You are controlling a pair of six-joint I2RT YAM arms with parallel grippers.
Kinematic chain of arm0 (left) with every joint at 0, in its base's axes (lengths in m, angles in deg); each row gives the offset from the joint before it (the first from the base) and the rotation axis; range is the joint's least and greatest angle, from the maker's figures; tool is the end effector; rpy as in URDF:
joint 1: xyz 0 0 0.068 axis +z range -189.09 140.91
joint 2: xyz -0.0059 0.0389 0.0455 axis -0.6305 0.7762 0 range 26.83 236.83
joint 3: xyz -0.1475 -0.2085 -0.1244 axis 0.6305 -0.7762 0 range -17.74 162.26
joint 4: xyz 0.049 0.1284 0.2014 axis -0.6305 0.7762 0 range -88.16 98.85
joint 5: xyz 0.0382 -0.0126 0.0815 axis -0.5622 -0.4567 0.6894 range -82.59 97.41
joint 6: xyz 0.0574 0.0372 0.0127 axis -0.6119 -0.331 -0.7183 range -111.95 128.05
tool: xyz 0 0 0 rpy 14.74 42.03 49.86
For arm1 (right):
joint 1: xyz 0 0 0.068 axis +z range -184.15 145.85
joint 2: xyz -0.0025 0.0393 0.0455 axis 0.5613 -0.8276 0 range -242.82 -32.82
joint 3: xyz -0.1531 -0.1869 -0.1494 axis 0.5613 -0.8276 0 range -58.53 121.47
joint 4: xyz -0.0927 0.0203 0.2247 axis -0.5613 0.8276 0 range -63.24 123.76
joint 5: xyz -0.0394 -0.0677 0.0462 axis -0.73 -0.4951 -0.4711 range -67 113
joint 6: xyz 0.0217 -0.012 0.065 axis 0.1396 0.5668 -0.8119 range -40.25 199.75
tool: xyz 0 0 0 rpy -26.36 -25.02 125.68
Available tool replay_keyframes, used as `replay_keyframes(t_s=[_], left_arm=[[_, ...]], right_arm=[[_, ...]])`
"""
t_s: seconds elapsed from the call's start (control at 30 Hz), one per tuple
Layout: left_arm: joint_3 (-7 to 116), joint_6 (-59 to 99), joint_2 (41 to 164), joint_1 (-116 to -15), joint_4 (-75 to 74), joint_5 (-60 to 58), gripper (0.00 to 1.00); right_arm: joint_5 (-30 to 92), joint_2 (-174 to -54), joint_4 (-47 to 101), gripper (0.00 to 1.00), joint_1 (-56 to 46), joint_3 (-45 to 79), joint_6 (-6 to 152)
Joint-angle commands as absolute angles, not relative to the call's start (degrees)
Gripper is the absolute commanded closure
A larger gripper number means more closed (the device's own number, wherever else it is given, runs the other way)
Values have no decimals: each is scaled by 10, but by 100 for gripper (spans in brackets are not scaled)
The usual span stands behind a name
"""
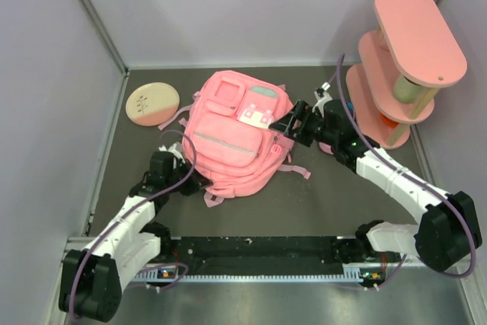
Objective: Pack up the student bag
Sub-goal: Unzip the student bag at the center of the board.
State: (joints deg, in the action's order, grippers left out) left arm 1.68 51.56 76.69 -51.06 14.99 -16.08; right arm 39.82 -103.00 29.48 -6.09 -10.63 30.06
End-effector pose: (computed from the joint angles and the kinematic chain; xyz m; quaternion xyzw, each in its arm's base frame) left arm 0.1506 -0.0550 0.1745 -0.1674 0.8878 -0.3452 0.2544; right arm 0.2347 0.1437 0.2884 0.0794 0.8343 0.4296 0.3364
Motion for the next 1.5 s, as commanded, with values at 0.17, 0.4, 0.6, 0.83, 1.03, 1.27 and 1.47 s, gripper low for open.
replay_keyframes(t_s=[0.17, 0.4, 0.6, 0.83, 1.03, 1.27, 1.47], left_arm=[[81, 480, 756, -510, 94, -229, 98], [82, 493, 708, -510, 119, -221, 55], [121, 467, 655, -510, 213, -197, 19], [192, 411, 636, -511, 344, -152, 8], [224, 388, 630, -511, 363, -112, 5], [233, 365, 651, -510, 309, -99, 3], [171, 393, 681, -510, 216, -104, 2]], right_arm=[[381, -1020, 193, 18, -63, -46, 220], [369, -976, 254, 16, -63, -76, 248], [345, -968, 266, 10, -69, -62, 282], [386, -1029, 340, 10, -87, 26, 326], [347, -970, 355, 9, -94, -49, 385], [361, -925, 312, 12, -94, -172, 391], [360, -939, 338, 22, -94, -159, 411]])
